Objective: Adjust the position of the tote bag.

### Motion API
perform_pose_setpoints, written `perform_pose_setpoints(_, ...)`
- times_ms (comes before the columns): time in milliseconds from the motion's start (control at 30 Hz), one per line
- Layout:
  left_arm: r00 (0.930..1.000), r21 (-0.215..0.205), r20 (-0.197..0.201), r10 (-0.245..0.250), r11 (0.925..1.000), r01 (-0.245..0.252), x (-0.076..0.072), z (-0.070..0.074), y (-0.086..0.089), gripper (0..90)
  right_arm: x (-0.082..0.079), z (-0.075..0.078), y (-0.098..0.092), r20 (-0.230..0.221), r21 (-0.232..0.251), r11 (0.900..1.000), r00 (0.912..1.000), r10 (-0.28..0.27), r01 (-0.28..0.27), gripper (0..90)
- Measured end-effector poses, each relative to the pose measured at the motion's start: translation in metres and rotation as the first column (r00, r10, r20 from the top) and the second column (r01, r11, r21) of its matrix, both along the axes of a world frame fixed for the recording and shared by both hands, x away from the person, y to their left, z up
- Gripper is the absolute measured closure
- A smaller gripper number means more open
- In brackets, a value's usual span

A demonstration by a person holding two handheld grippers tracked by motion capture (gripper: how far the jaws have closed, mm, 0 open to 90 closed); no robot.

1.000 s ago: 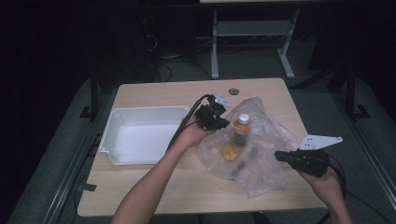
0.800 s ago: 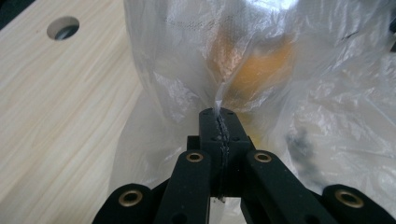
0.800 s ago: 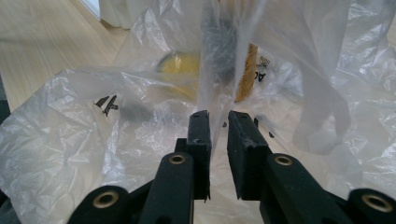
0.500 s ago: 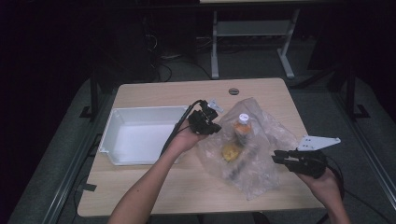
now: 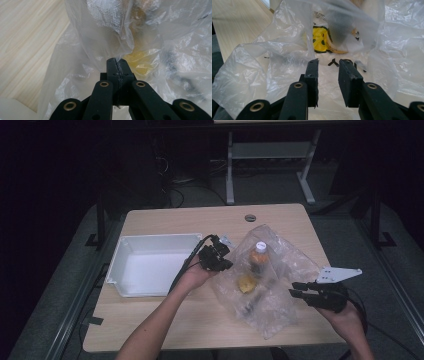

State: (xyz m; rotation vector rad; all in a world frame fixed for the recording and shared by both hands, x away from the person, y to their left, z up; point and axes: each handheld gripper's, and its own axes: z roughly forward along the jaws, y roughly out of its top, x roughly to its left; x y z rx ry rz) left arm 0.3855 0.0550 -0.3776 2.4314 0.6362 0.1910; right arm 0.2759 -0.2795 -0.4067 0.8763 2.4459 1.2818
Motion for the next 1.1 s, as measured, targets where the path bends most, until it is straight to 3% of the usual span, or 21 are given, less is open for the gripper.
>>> perform_pose_setpoints(667,0.9997,-0.006,-0.026,-0.004,1.0000,0.004,-0.009,-0.016,0.008,90.0,-0.001,0.001,0.004,-0.007,0.015,0.999,0.9993,0.036,-0.036,65.1)
perform_pose_setpoints(900,0.9996,-0.002,-0.027,-0.004,1.0000,0.004,-0.010,-0.018,0.010,90.0,-0.006,0.009,0.002,0.012,0.021,0.999,0.9989,0.046,-0.046,64.5)
perform_pose_setpoints(1100,0.9996,-0.007,-0.028,0.002,1.0000,-0.002,-0.009,-0.016,0.011,90.0,-0.013,0.020,0.002,0.020,0.054,0.995,0.9965,0.081,-0.082,62.4)
